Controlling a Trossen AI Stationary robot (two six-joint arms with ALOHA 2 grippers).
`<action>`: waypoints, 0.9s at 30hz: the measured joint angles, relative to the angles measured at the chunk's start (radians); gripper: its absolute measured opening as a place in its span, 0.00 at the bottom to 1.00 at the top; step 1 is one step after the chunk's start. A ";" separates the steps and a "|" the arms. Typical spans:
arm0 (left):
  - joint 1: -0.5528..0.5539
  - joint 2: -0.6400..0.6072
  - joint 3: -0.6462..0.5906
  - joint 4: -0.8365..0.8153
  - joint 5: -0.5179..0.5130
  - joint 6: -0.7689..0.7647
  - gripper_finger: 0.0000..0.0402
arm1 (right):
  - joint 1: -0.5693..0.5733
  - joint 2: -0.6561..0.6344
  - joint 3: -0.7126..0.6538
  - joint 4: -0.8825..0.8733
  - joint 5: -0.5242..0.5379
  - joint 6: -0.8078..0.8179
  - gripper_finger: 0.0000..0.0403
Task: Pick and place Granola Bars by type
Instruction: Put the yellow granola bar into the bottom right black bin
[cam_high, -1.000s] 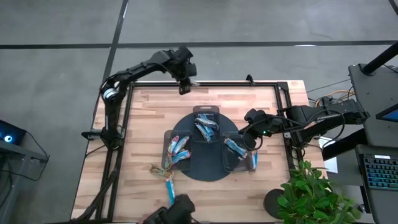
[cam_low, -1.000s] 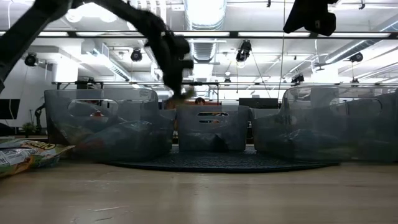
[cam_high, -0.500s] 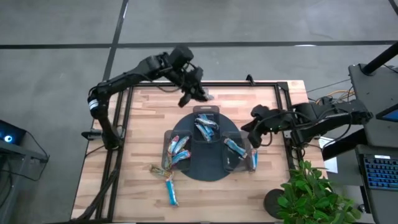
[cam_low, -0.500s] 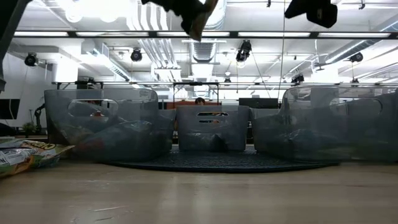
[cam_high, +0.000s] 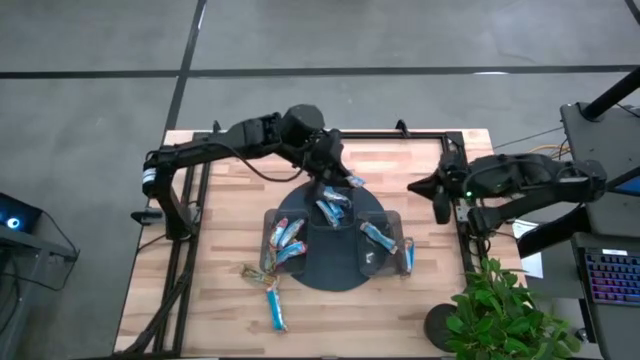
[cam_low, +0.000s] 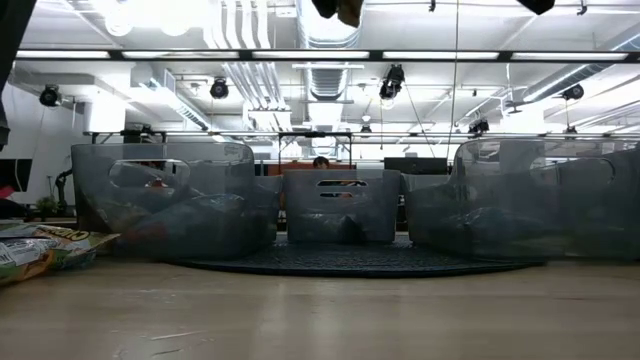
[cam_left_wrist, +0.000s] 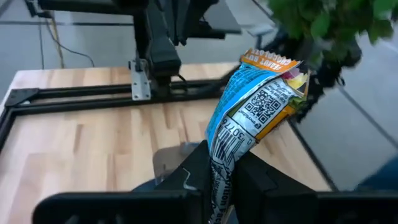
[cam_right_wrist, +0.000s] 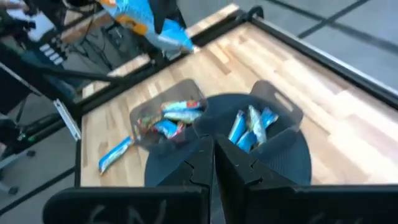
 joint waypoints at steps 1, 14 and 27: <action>-0.006 0.000 0.000 0.012 -0.009 -0.021 0.07 | 0.000 -0.011 0.000 0.000 0.003 -0.008 0.02; -0.074 0.055 -0.002 0.216 -0.114 -0.195 0.07 | 0.000 -0.056 0.000 -0.061 0.075 -0.030 0.02; -0.156 0.226 -0.002 0.320 -0.117 -0.190 0.07 | 0.000 -0.056 0.000 -0.075 0.075 -0.034 0.02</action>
